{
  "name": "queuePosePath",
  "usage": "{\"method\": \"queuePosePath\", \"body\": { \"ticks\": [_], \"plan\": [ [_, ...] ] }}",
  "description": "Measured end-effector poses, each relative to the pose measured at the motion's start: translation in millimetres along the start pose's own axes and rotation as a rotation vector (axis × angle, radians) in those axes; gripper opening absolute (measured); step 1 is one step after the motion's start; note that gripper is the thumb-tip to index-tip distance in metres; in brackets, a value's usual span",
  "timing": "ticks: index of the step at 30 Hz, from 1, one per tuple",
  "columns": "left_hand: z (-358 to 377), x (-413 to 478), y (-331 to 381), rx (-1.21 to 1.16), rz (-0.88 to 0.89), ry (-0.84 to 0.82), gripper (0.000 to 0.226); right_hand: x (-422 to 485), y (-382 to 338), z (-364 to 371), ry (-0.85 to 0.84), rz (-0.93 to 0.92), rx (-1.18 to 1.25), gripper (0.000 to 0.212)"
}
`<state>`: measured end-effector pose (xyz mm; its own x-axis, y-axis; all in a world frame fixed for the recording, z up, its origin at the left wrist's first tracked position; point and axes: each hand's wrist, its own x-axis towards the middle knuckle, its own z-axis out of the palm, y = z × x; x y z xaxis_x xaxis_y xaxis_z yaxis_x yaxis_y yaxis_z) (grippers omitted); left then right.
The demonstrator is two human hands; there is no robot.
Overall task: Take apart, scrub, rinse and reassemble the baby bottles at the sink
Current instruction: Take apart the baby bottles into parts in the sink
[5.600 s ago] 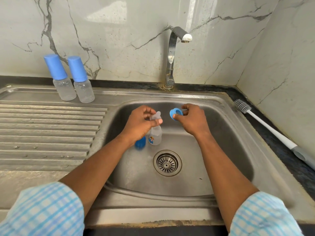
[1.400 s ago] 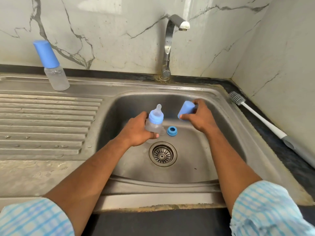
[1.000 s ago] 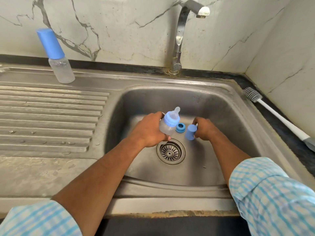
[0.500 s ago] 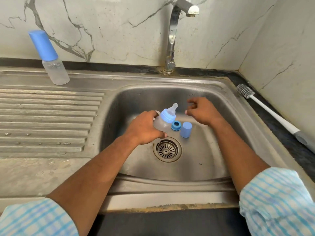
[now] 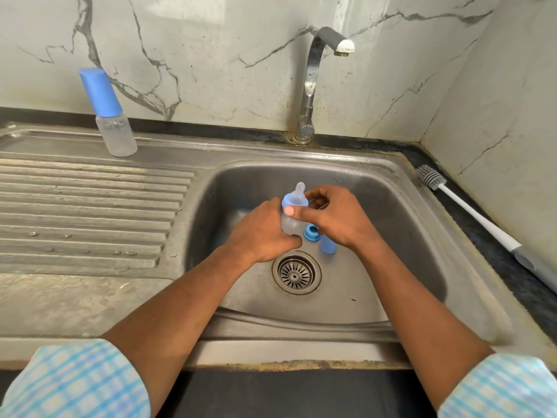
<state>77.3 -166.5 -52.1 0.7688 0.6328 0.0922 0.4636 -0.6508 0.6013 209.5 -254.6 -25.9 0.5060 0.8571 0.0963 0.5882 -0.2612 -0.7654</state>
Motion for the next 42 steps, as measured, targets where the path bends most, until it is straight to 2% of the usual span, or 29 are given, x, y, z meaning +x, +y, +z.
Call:
{"method": "queuePosePath", "body": {
  "ticks": [2,5,9,14,17,19,22,23,26,29,32,35,38,42],
  "plan": [
    [2.5,1.3,-0.1,0.002,0.024,-0.009,0.05,2.5,-3.0,4.2,0.033,-0.029,-0.036,0.038],
    [5.5,0.4,3.8,-0.108,0.02,0.035,0.058,5.6,-0.7,4.6,0.093,-0.056,-0.02,0.042],
    [2.7,-1.6,5.3,-0.163,-0.013,0.081,0.064,5.5,0.1,1.3,0.076,-0.095,-0.007,0.053],
    [-6.5,0.1,5.5,-0.2,0.055,-0.022,0.052,3.2,-5.0,-22.8,-0.088,-0.145,-0.034,0.053],
    [-11.3,0.9,0.7,-0.307,0.065,-0.176,0.049,-1.2,-5.7,-34.9,-0.252,-0.155,-0.027,0.038],
    [-10.8,1.8,-3.3,-0.391,0.052,-0.203,0.051,-1.5,-1.7,-41.1,-0.329,-0.115,0.089,0.028],
    [-9.2,3.0,-4.6,-0.474,0.028,-0.17,0.05,5.5,12.0,-52.3,-0.25,-0.032,0.231,0.072],
    [-8.3,3.1,-4.7,-0.474,0.025,-0.17,0.05,8.5,16.4,-56.5,-0.175,-0.027,0.193,0.078],
    [-6.5,3.2,-6.8,-0.446,0.004,-0.159,0.052,11.3,21.1,-65.4,-0.015,-0.03,0.114,0.077],
    [-5.7,2.9,-5.2,-0.43,-0.011,-0.139,0.049,0.5,5.4,-54.1,-0.147,-0.071,0.136,0.093],
    [-2.8,1.3,-1.7,-0.437,0.023,-0.14,0.035,-3.1,-0.8,-33.1,-0.24,-0.125,0.004,0.109],
    [-4.1,1.2,-1.5,-0.452,0.032,-0.122,0.034,3.1,10.2,-41.8,-0.102,-0.05,-0.041,0.111],
    [-5.7,2.2,-4.6,-0.452,0.005,-0.095,0.041,9.1,23.3,-60.8,0.084,-0.016,-0.015,0.098],
    [-2.3,1.8,-4.5,-0.412,0.005,-0.094,0.039,3.7,11.4,-51.5,-0.079,-0.047,0.059,0.095]
  ]
}}
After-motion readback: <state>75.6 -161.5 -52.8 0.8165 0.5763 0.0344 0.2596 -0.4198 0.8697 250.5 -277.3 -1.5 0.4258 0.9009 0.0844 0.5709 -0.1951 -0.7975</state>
